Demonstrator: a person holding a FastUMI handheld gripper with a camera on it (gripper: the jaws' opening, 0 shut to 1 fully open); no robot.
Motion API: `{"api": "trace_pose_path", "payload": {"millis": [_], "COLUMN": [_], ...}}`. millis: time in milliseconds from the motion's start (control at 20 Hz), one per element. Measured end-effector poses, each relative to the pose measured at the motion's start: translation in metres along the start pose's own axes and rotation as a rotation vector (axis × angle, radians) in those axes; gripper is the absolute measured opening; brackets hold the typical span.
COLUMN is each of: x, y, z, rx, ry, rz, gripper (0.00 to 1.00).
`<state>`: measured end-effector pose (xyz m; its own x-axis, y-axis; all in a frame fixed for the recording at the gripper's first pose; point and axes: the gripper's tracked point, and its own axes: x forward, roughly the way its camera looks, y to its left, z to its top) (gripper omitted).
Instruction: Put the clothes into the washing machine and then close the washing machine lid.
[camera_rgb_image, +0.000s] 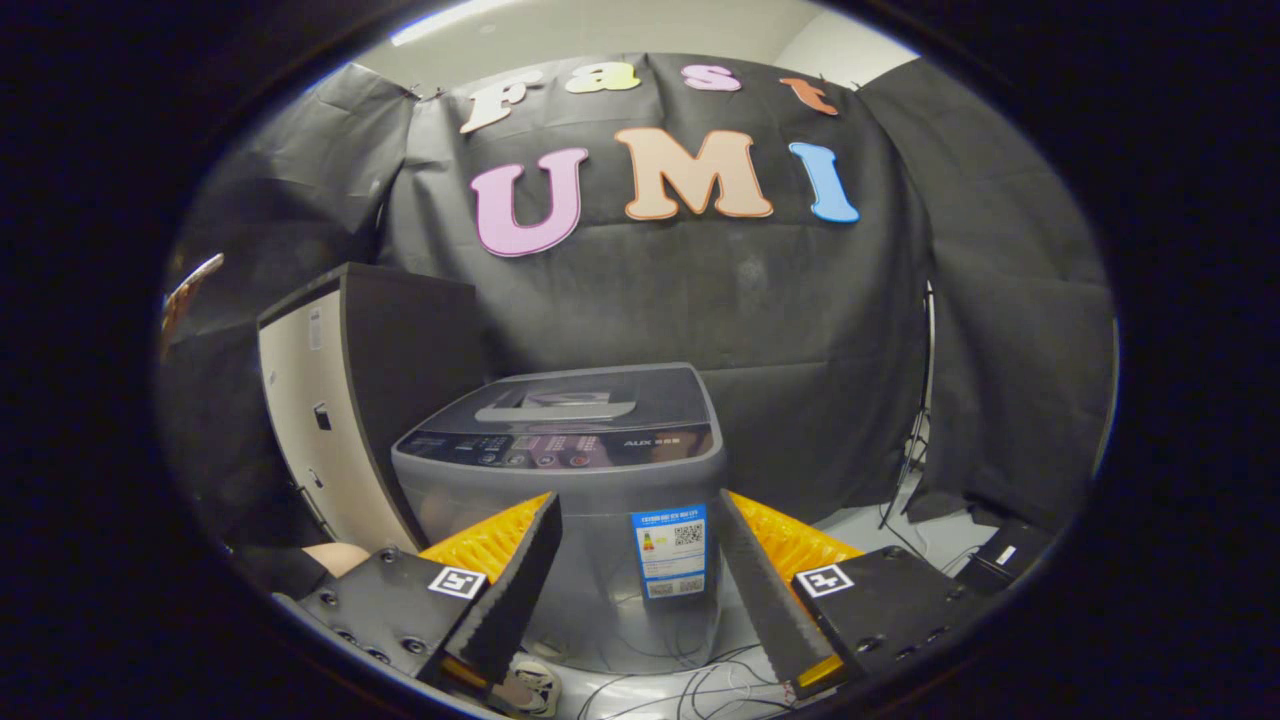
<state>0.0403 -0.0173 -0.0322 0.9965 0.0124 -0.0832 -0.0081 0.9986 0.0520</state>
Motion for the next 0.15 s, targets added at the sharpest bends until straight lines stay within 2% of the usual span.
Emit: {"api": "trace_pose_path", "payload": {"millis": [150], "x": [-0.0039], "y": [0.0019], "z": [0.0084], "rx": [-0.005], "ry": [-0.037], "rz": [0.006], "gripper": [0.97]}}
